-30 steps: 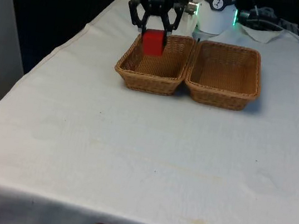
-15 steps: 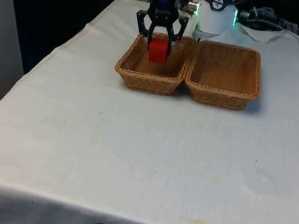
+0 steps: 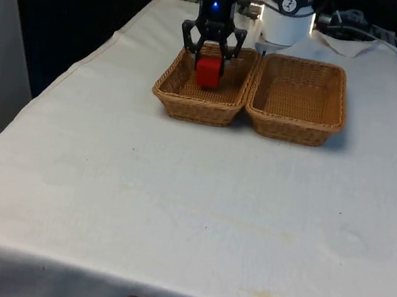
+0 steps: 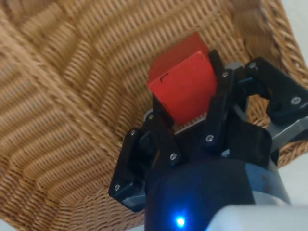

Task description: Pick up the red cube and place it into the right basket.

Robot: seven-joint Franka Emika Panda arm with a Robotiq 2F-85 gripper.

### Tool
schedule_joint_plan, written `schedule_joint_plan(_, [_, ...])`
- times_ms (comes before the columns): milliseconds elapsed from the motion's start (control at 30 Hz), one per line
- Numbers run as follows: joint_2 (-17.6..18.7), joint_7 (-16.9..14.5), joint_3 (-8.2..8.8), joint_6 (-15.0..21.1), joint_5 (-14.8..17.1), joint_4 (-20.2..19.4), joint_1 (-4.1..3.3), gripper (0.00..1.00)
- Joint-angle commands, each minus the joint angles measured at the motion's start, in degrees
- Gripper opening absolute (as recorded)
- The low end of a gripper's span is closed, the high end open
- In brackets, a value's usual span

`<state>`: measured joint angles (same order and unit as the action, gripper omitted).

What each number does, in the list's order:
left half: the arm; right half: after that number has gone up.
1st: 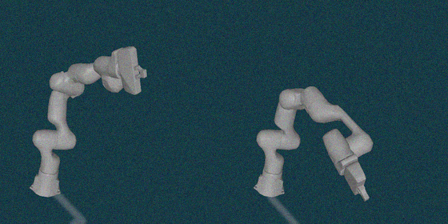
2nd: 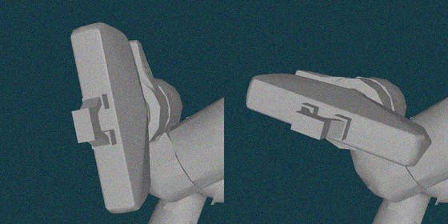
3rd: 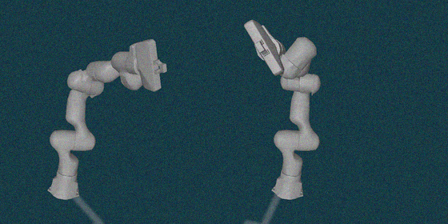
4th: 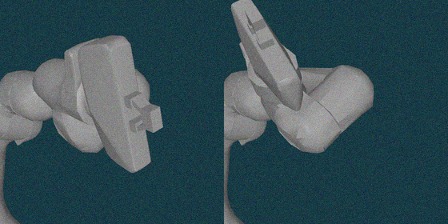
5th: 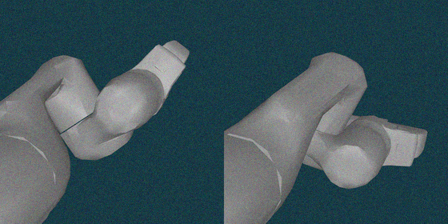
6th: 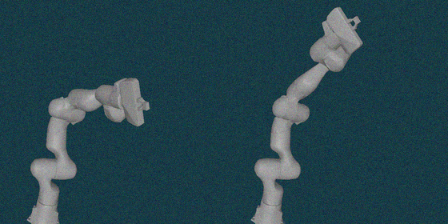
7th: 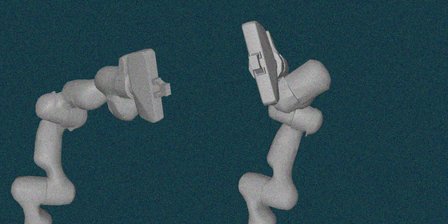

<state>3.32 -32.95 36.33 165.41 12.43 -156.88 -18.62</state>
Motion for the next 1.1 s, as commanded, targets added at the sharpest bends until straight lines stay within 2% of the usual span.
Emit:
schedule_joint_plan(0, [-1.1,-1.8,-0.06,0.5,1.3,-0.8,0.29,0.03])
schedule_joint_plan(200, [0.5,-1.2,0.63,0.1,0.0,-0.4,0.11,0.03])
schedule_joint_plan(333, [0.2,-1.4,0.52,0.3,0.2,-0.5,0.11,0.03])
schedule_joint_plan(367, [0.2,-1.4,0.57,0.3,0.2,-0.5,0.11,0.05])
schedule_joint_plan(433, [0.3,-1.3,0.57,0.2,0.1,-0.5,0.11,0.19])
schedule_joint_plan(700, [0.4,-1.2,0.63,0.1,0.0,-0.5,0.11,0.95])
schedule_joint_plan(767, [0.5,-1.2,0.63,0.1,0.0,-0.4,0.11,1.00])
schedule_joint_plan(933, [0.5,-1.2,0.63,0.1,0.0,-0.4,0.11,1.00])
schedule_joint_plan(1033, [0.0,-0.2,0.69,-0.2,-0.5,0.0,-0.11,1.00])
schedule_joint_plan(1067, [0.2,-1.0,0.57,0.1,-0.1,-0.2,0.06,1.00])
